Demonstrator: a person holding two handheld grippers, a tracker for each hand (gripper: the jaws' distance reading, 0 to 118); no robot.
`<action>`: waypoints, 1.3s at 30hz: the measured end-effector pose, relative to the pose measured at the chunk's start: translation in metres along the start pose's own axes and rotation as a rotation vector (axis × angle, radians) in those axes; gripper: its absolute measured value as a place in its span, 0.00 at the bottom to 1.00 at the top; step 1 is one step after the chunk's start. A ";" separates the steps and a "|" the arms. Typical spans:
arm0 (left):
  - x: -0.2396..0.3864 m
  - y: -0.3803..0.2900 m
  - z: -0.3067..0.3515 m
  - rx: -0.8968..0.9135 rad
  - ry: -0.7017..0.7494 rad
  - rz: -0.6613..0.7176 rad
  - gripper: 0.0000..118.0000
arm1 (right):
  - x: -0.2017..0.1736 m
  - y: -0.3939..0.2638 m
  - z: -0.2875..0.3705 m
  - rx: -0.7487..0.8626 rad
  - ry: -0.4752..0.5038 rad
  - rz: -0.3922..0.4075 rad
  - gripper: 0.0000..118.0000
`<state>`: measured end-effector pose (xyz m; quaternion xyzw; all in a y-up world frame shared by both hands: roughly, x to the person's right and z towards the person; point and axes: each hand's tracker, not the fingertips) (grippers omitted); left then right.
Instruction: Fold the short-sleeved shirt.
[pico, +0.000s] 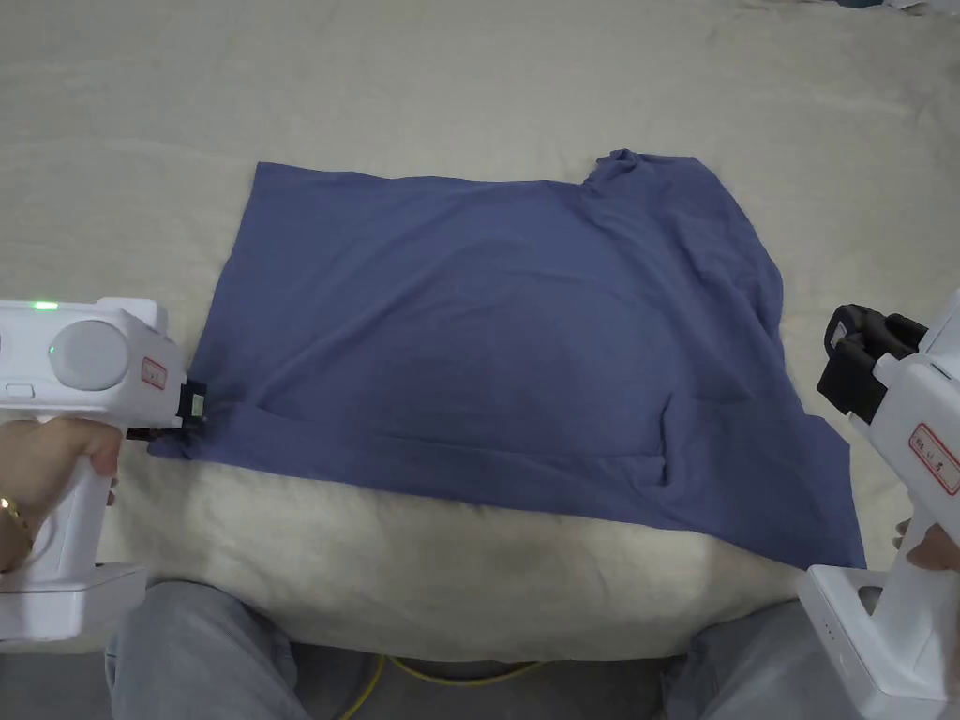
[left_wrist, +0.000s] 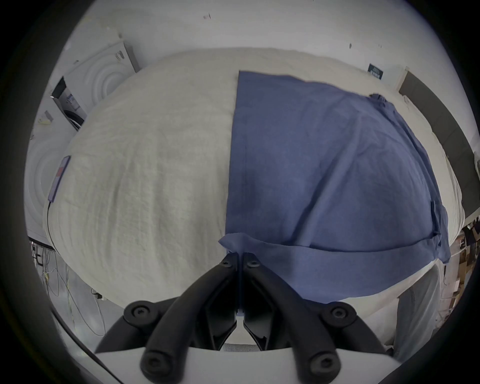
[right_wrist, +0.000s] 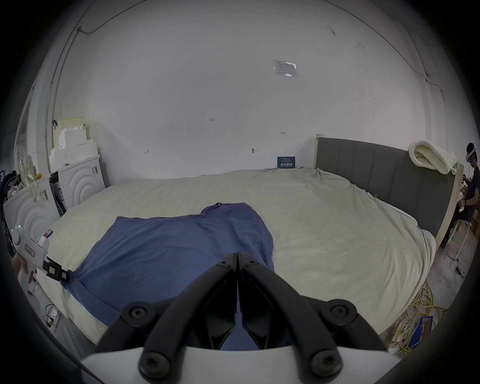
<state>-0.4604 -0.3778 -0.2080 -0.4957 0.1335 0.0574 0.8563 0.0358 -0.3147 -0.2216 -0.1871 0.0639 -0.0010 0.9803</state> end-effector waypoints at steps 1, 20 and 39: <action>-0.001 -0.004 0.006 0.047 0.005 0.007 0.00 | 0.001 0.001 0.001 0.000 0.001 -0.006 0.00; 0.006 -0.056 0.052 0.437 0.019 0.164 0.00 | 0.051 -0.029 -0.017 -0.561 -0.013 -0.079 0.89; 0.010 -0.058 0.044 0.398 0.039 0.152 0.00 | 0.061 -0.087 -0.029 -0.704 0.020 -0.032 0.06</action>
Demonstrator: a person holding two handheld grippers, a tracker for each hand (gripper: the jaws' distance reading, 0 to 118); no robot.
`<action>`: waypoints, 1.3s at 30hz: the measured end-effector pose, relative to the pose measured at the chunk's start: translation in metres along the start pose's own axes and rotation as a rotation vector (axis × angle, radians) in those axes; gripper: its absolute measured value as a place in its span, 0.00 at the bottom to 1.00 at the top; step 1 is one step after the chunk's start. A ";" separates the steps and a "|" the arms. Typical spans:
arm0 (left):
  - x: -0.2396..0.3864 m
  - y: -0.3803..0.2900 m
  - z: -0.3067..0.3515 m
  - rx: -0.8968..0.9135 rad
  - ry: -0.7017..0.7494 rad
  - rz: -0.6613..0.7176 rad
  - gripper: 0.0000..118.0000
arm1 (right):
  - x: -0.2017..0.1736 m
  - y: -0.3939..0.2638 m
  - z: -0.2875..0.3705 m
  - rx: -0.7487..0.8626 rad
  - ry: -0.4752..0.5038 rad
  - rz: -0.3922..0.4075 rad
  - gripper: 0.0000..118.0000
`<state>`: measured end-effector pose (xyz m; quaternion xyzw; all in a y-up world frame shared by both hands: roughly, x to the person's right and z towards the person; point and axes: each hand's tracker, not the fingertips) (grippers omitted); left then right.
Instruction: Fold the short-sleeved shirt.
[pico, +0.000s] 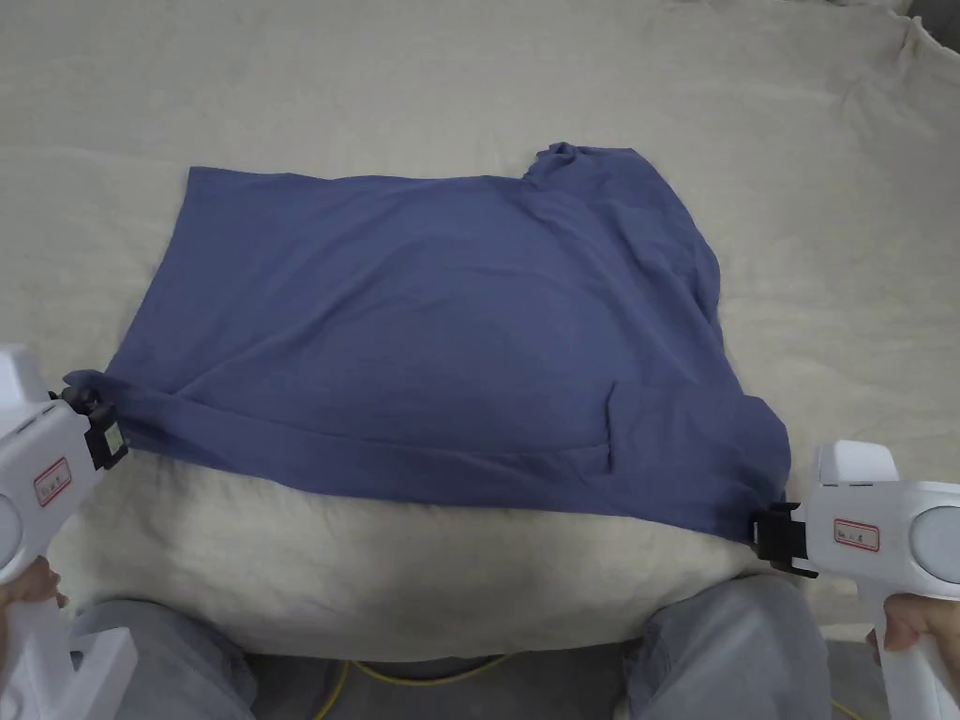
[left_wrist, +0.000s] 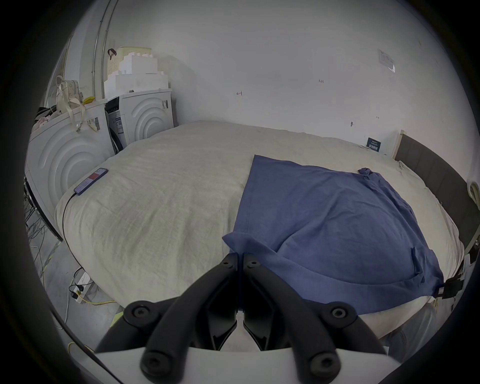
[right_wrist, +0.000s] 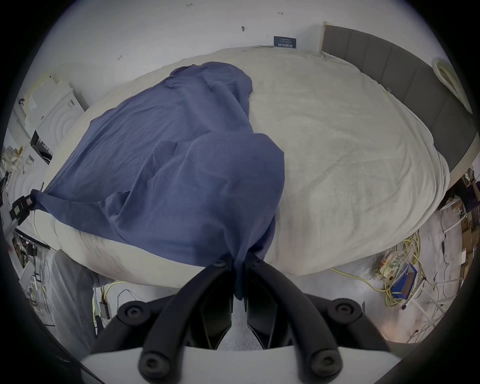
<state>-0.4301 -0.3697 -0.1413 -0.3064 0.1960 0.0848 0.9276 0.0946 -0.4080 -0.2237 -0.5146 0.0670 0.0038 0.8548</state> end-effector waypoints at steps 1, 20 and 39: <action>-0.001 0.000 0.000 -0.001 0.001 0.003 0.00 | 0.000 0.001 0.002 0.003 0.007 0.011 0.05; -0.009 0.079 -0.026 0.041 -0.039 0.175 0.00 | -0.014 0.143 0.054 0.237 0.046 0.051 0.04; 0.048 0.132 -0.183 -0.147 0.061 0.025 0.00 | -0.045 0.259 -0.091 0.072 -0.139 0.056 0.04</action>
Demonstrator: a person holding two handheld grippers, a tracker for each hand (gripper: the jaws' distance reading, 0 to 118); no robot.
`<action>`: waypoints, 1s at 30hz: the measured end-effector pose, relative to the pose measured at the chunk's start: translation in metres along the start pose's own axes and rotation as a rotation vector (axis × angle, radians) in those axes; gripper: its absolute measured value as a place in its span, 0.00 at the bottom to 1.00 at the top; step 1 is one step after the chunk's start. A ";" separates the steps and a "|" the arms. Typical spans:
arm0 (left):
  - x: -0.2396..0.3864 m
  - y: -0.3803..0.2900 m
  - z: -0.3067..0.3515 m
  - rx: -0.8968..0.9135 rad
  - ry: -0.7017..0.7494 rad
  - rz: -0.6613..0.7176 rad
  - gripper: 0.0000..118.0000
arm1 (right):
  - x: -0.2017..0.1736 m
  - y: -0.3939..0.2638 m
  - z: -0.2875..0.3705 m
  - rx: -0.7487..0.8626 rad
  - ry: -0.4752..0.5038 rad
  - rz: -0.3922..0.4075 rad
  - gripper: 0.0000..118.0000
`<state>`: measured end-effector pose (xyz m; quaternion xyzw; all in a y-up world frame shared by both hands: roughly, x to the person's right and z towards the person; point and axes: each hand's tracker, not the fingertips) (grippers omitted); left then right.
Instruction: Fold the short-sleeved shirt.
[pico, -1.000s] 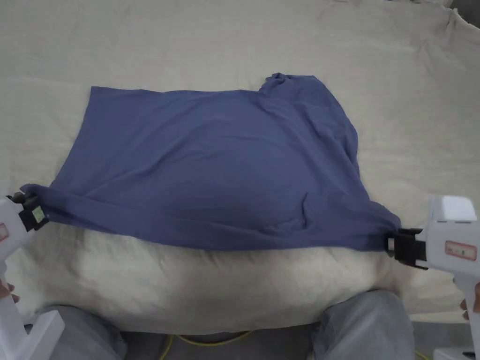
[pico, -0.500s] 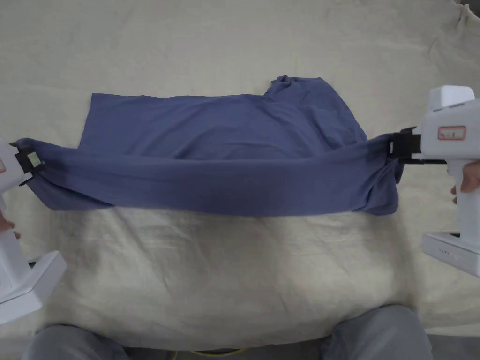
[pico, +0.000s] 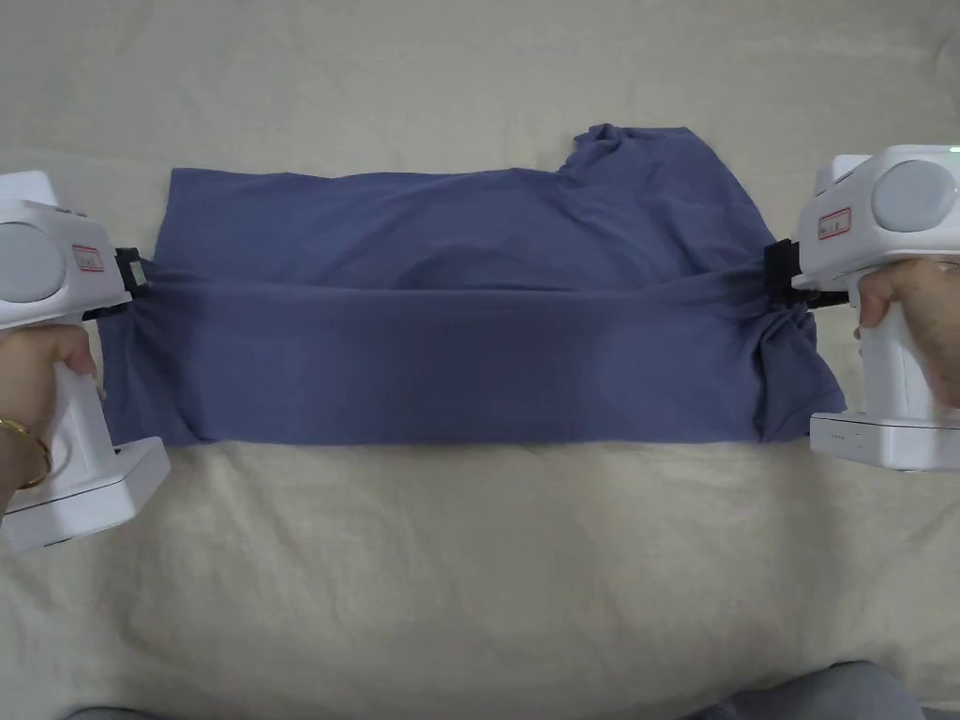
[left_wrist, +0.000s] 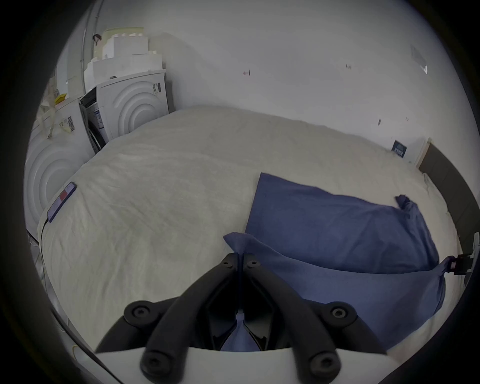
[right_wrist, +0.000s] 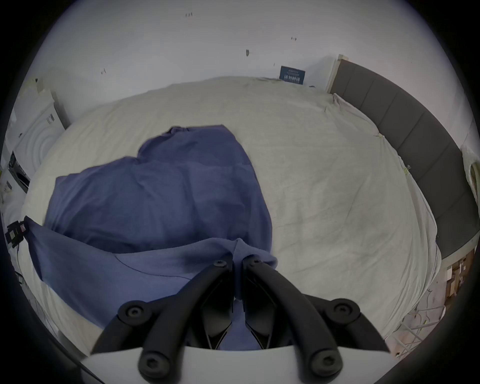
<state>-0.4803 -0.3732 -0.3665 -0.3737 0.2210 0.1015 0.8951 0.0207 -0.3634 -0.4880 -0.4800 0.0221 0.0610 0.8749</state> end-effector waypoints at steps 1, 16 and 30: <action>0.003 -0.001 -0.007 -0.010 0.007 -0.014 0.00 | -0.001 0.001 -0.006 -0.007 -0.007 0.003 0.04; -0.002 -0.012 -0.018 -0.053 0.018 -0.037 0.98 | 0.008 -0.002 -0.008 -0.049 0.010 -0.099 0.83; 0.003 -0.004 0.133 0.362 -0.052 -0.133 0.98 | 0.025 -0.040 0.147 0.446 0.016 -0.064 0.85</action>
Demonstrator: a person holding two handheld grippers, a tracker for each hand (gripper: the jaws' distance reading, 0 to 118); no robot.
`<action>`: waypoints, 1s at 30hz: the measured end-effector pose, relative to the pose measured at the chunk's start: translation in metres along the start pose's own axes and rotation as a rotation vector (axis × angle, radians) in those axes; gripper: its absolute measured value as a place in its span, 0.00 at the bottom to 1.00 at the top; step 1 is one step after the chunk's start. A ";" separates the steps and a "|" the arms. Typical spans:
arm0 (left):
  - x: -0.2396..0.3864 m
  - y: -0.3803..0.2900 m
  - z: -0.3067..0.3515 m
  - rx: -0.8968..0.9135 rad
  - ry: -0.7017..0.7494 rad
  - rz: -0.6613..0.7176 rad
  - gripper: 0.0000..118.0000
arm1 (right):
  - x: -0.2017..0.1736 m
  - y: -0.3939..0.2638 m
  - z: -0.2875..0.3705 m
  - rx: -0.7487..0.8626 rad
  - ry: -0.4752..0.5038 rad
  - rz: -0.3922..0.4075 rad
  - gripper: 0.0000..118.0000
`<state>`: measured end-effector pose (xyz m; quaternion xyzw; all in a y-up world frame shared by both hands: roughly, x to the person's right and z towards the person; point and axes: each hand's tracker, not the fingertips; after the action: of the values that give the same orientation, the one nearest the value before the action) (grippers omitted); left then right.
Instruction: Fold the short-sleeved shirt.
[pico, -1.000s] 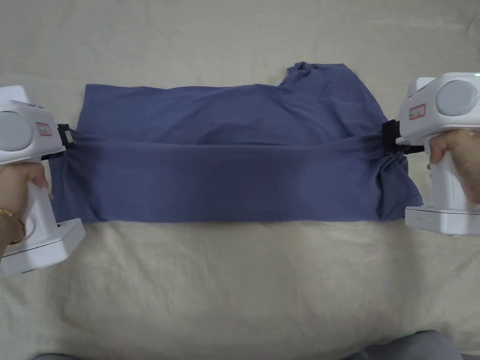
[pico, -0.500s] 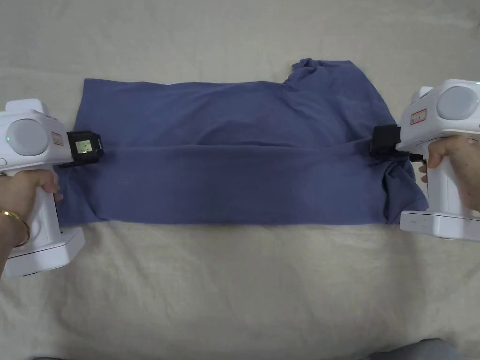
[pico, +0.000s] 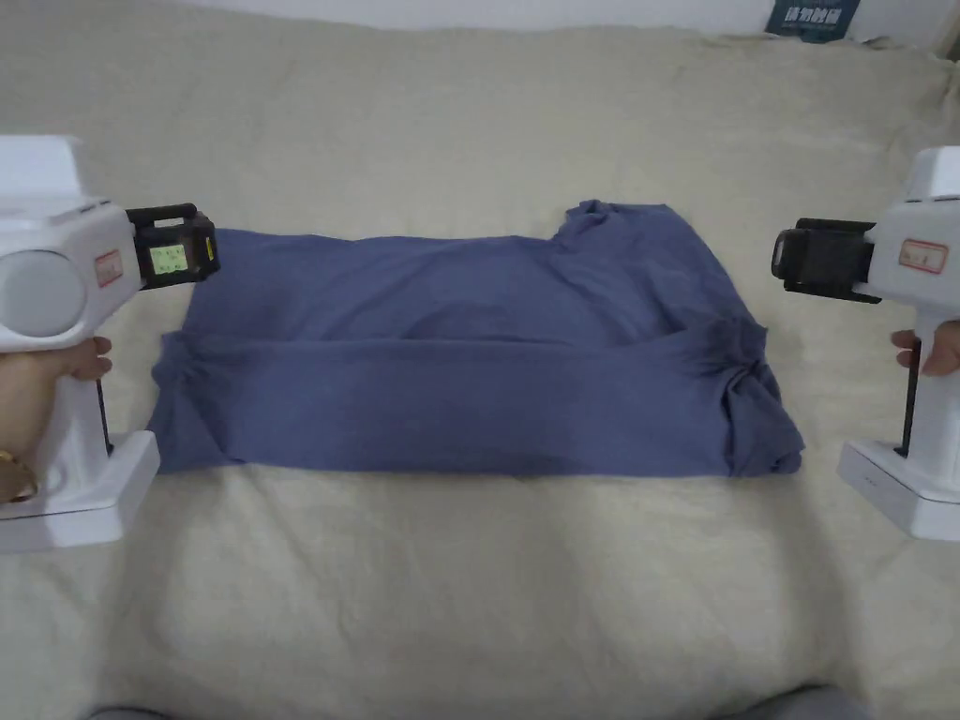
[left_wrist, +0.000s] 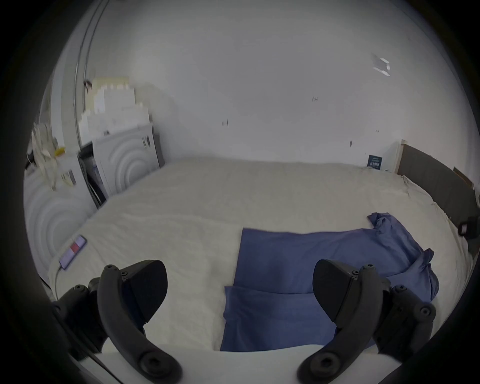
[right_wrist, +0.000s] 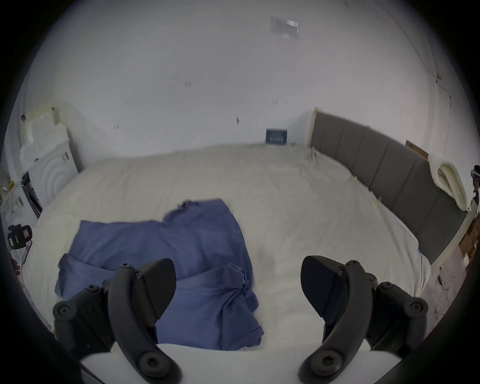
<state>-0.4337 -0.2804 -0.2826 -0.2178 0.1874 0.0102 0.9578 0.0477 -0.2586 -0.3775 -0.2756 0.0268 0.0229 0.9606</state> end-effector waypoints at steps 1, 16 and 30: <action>0.004 -0.002 0.015 0.020 0.002 0.003 0.98 | -0.001 -0.005 0.013 0.049 0.009 0.002 0.87; 0.014 -0.063 0.081 0.158 -0.069 -0.007 0.30 | -0.018 -0.093 0.101 0.304 0.051 -0.040 0.76; 0.007 -0.083 0.097 0.185 -0.077 -0.021 0.00 | -0.027 -0.108 0.111 0.298 0.070 -0.024 0.00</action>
<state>-0.3844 -0.3148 -0.1703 -0.1300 0.1484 -0.0087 0.9803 0.0318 -0.2916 -0.2250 -0.1307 0.0602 -0.0027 0.9896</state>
